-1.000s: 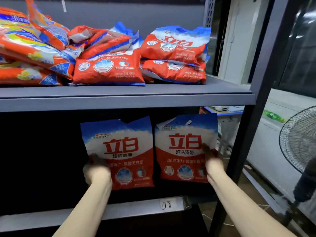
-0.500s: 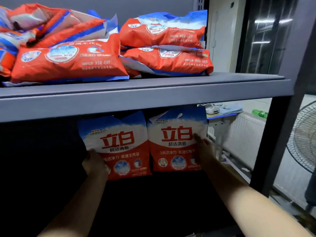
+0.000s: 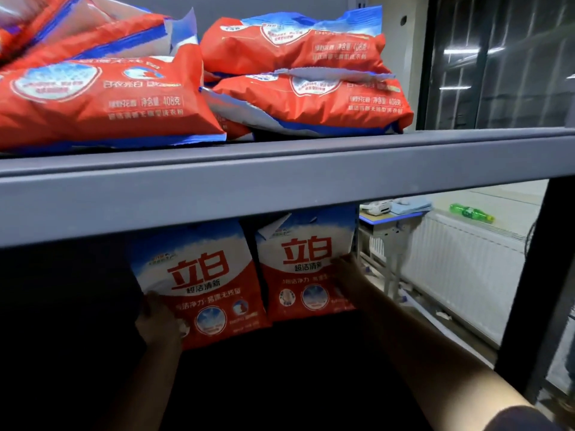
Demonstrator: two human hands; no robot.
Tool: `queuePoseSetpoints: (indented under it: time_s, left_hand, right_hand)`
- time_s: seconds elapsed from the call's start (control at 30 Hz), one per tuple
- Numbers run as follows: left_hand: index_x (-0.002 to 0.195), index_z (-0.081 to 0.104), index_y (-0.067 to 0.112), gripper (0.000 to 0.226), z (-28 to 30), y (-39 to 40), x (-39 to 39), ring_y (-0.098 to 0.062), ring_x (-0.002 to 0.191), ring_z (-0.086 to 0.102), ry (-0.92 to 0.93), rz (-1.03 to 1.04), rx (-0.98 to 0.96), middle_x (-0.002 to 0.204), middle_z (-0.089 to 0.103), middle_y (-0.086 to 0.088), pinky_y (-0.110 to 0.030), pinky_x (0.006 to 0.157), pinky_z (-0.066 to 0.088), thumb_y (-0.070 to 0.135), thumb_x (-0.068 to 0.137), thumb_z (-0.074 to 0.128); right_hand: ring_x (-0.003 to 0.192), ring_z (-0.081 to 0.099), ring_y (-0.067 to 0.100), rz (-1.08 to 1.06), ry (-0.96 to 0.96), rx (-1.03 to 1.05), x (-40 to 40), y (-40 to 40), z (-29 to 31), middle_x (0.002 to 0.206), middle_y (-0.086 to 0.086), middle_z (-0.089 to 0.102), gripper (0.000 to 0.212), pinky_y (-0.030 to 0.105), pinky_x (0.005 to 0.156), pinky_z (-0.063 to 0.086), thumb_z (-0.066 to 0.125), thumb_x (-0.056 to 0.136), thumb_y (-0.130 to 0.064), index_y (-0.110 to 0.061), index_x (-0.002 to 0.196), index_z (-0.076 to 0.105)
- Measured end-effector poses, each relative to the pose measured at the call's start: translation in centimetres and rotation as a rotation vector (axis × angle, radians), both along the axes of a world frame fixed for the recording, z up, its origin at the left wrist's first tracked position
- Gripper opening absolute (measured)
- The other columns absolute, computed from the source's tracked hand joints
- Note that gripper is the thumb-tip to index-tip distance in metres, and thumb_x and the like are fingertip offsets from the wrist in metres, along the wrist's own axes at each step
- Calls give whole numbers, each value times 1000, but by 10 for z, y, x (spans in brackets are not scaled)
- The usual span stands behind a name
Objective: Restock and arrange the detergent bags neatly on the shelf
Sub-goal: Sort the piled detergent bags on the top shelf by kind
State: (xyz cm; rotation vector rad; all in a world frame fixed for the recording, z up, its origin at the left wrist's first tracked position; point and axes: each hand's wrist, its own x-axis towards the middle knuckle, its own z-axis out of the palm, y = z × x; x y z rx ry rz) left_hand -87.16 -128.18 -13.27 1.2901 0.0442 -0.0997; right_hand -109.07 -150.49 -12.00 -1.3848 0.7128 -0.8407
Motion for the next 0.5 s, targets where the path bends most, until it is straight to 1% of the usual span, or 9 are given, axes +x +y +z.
queuePoseSetpoints:
  time_s: [0.03, 0.1, 0.2, 0.3, 0.37, 0.4, 0.43, 0.47, 0.5]
  left_hand:
    - [125, 57, 5, 46, 1, -1, 2, -33, 110, 58, -4, -3, -9, 124, 59, -17, -37, 88, 45, 39, 99, 41]
    - [124, 57, 5, 44, 8, -6, 4, -32, 111, 58, -29, -26, -29, 125, 59, -17, -35, 87, 45, 38, 99, 42]
    - [127, 55, 5, 43, 17, -17, 5, -31, 114, 56, -77, -60, -52, 127, 57, -16, -31, 84, 41, 35, 101, 39]
    - [132, 50, 9, 44, 8, -21, 7, -31, 114, 54, -81, -121, 9, 128, 55, -14, -32, 83, 40, 37, 102, 36]
    - [138, 43, 15, 49, -2, -19, 12, -30, 110, 57, -56, -192, 61, 130, 55, -13, -38, 85, 44, 43, 98, 42]
    - [140, 39, 16, 55, -5, -18, 14, -29, 110, 57, -38, -200, 70, 131, 54, -13, -42, 89, 45, 46, 94, 49]
    - [141, 36, 15, 65, -8, -17, 17, -30, 114, 55, -37, -171, 139, 134, 52, -14, -47, 95, 43, 49, 89, 55]
    - [142, 33, 11, 75, -10, -17, 19, -34, 121, 50, -50, -113, 287, 138, 47, -16, -52, 101, 38, 52, 85, 60]
    - [142, 31, 5, 81, -10, -16, 16, -37, 127, 43, -89, -27, 479, 141, 41, -20, -55, 105, 32, 51, 83, 62]
  right_hand:
    - [92, 69, 34, -29, -16, 8, 0, 1, 1, 107, 18, 68, 17, 53, 82, 56, 44, 98, -16, -10, 112, 53]
    - [92, 68, 36, -104, -63, 21, 2, 2, 8, 102, 16, 68, 15, 55, 80, 56, 40, 99, -17, -15, 108, 52]
    - [92, 68, 30, -131, -90, 9, 6, -6, 12, 107, 12, 66, 19, 49, 77, 57, 40, 99, -19, -16, 117, 48]
    - [98, 68, 32, -40, -46, 26, 4, -9, 9, 113, 13, 64, 28, 54, 81, 56, 47, 97, -21, -18, 125, 41]
    - [95, 69, 32, -4, 12, 16, 2, -7, 4, 111, 16, 66, 28, 52, 81, 56, 55, 93, -12, -11, 120, 47]
    - [94, 70, 31, -24, 48, -35, 3, -7, -1, 108, 16, 67, 24, 50, 80, 57, 59, 91, -11, -11, 114, 52]
    - [94, 69, 31, -74, 89, -96, 2, -5, -4, 106, 14, 68, 24, 49, 78, 58, 63, 87, -15, -15, 110, 55]
    - [97, 68, 31, -145, 145, -154, 2, -6, -10, 108, 11, 67, 32, 48, 77, 58, 68, 81, -26, -20, 110, 54]
    - [103, 65, 30, -230, 222, -210, 1, -4, -15, 112, 7, 64, 47, 48, 78, 58, 68, 74, -39, -25, 114, 50]
